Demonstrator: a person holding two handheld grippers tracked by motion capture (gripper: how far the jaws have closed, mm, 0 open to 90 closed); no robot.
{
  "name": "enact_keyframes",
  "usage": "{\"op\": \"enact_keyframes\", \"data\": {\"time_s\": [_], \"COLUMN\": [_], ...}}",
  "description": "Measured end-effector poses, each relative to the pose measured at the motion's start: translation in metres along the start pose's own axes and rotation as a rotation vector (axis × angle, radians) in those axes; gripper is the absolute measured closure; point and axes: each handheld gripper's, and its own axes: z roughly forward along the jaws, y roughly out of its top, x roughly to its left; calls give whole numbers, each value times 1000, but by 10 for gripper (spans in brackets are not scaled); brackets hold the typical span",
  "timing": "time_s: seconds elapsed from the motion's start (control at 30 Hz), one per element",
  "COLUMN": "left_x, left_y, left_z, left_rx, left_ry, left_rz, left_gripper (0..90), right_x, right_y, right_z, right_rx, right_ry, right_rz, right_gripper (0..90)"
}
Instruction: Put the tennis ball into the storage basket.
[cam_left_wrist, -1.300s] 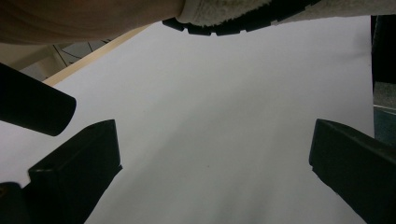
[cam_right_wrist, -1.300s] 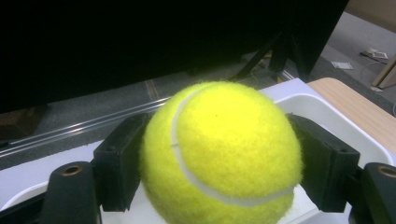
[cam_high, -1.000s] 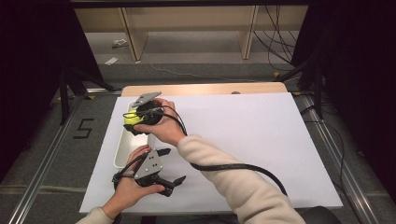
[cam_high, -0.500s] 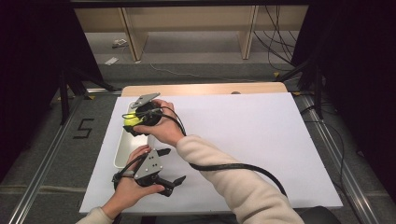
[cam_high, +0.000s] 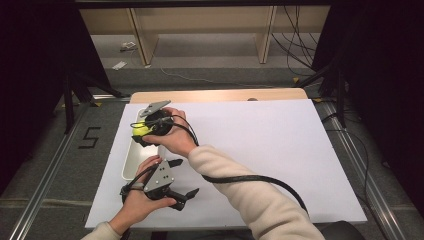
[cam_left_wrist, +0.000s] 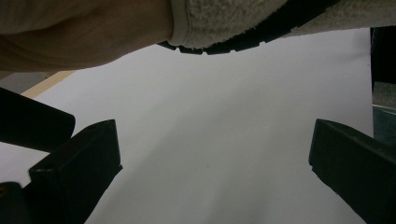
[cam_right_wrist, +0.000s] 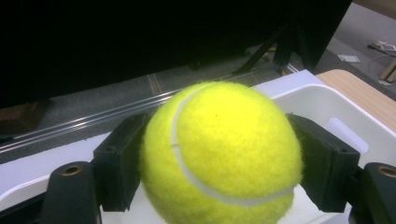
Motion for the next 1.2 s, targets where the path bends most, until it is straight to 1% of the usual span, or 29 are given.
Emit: {"op": "enact_keyframes", "data": {"time_s": [0.53, 1.2], "left_x": [0, 0], "left_y": [0, 0], "left_z": [0, 0], "left_rx": [1, 1], "left_ry": [-1, -1], "left_rz": [-1, -1], "left_gripper": [16, 16], "right_x": [0, 0], "right_y": [-5, -8], "right_z": [5, 9], "right_rx": [22, 26], "right_ry": [5, 10], "right_rz": [5, 6], "right_gripper": [260, 259]}}
